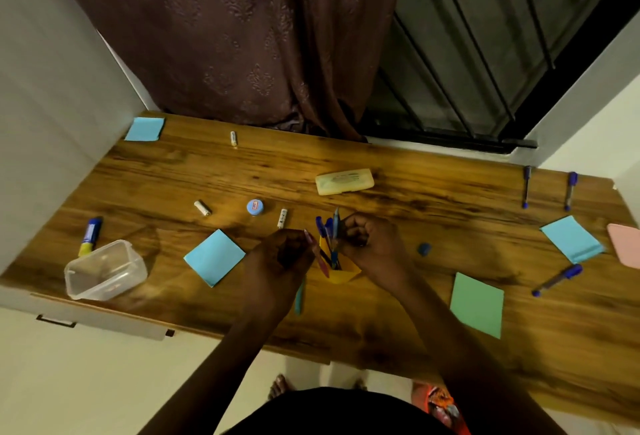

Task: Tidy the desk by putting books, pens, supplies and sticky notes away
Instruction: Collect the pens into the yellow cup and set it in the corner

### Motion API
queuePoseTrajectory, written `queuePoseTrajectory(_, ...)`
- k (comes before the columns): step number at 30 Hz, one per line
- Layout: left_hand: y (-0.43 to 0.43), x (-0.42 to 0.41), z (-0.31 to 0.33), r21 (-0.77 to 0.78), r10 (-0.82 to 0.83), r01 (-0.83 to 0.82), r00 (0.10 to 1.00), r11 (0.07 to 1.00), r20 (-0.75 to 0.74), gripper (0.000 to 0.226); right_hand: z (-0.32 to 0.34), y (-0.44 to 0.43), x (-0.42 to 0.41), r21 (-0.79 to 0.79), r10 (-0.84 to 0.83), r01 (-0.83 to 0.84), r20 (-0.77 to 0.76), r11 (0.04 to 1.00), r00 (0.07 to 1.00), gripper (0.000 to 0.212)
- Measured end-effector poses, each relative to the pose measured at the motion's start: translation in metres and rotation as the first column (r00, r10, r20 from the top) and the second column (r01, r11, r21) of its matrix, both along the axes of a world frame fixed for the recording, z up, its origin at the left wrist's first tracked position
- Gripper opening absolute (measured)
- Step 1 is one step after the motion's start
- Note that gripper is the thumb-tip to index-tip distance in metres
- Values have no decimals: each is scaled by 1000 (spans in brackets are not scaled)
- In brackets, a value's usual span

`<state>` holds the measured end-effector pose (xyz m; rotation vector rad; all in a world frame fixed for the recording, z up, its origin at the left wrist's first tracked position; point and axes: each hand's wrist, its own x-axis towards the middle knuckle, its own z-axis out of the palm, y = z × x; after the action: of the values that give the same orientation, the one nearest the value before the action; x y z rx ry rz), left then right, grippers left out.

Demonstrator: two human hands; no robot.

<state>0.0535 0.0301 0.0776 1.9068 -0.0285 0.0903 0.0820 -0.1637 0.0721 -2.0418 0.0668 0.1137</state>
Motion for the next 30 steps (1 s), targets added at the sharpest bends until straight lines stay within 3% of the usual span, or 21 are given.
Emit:
queuePoseTrajectory(10,4,10,11,-60,-20,26,994,998,106,11,1,-2,-7,-46,-92,94,33,995,995,17)
queuePoseTrajectory(23,5,9,-26,71,-12,21,991,997,-131,14,-18,16,-14,-184,-13,26,71,983,997,16)
queuePoseTrajectory(30,3,14,-36,42,-31,40,981,998,-194,13,-27,21,-14,-259,17,-7,38,966,999,21)
